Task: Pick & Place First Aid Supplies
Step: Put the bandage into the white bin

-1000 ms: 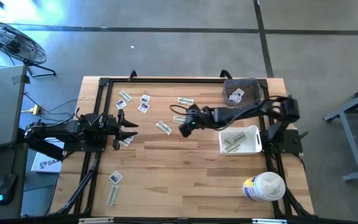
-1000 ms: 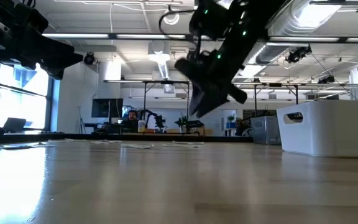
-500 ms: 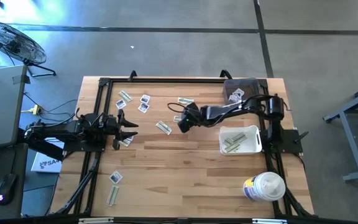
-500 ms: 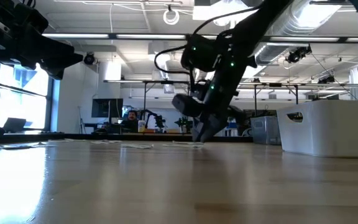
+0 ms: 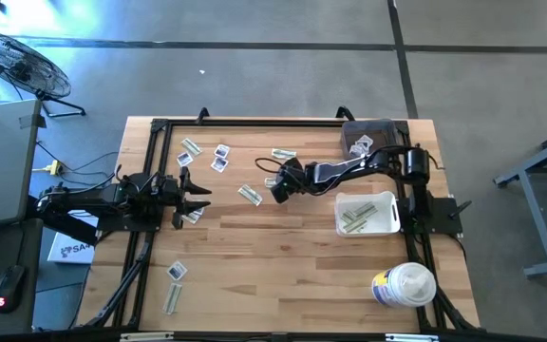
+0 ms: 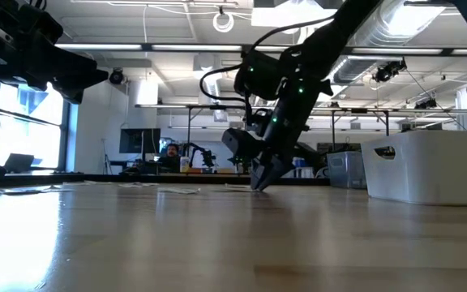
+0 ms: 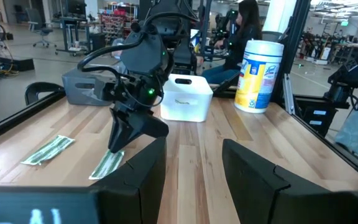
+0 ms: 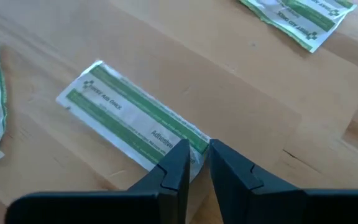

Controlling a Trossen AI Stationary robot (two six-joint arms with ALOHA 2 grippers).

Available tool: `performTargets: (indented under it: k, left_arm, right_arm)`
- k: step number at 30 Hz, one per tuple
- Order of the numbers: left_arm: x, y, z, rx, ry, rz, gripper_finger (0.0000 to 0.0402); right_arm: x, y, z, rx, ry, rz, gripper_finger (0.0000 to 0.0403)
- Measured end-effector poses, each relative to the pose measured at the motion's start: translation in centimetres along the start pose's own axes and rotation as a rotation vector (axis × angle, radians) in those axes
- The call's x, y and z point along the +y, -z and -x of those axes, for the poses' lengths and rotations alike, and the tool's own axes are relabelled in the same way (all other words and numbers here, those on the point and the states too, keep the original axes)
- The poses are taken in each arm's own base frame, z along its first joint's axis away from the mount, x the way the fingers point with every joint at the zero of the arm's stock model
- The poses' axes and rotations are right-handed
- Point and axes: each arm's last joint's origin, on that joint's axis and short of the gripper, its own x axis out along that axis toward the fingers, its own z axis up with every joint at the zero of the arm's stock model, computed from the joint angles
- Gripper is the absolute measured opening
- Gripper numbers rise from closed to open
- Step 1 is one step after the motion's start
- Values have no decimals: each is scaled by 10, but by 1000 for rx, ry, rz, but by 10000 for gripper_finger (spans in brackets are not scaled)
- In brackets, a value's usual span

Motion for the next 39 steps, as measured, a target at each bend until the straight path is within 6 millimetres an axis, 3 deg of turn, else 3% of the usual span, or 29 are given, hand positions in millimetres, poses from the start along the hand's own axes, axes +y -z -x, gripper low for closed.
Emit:
performTargets:
  k: [8, 13, 18, 22, 32, 35, 39]
  left_arm:
    - [0, 0, 0, 0, 0, 0, 156]
    - [0, 0, 0, 0, 0, 0, 156]
    - [0, 0, 0, 0, 0, 0, 156]
    - [0, 0, 0, 0, 0, 0, 156]
    - [0, 0, 0, -1, 0, 0, 156]
    - [0, 0, 0, -1, 0, 0, 156]
    - [0, 0, 0, -1, 0, 0, 156]
  right_arm:
    - [-1, 0, 0, -14, 16, 3, 8]
    - [-4, -4, 16, 25, 2, 52, 5]
    - [-11, -15, 66, 95, -59, 128, 1]
    - [-24, -12, 113, 209, -91, 172, 3]
    - [-78, 20, 242, 362, -44, 185, 1]
    - [-95, 30, 267, 363, -13, 135, 1]
    - [-108, 40, 283, 366, 44, 77, 1]
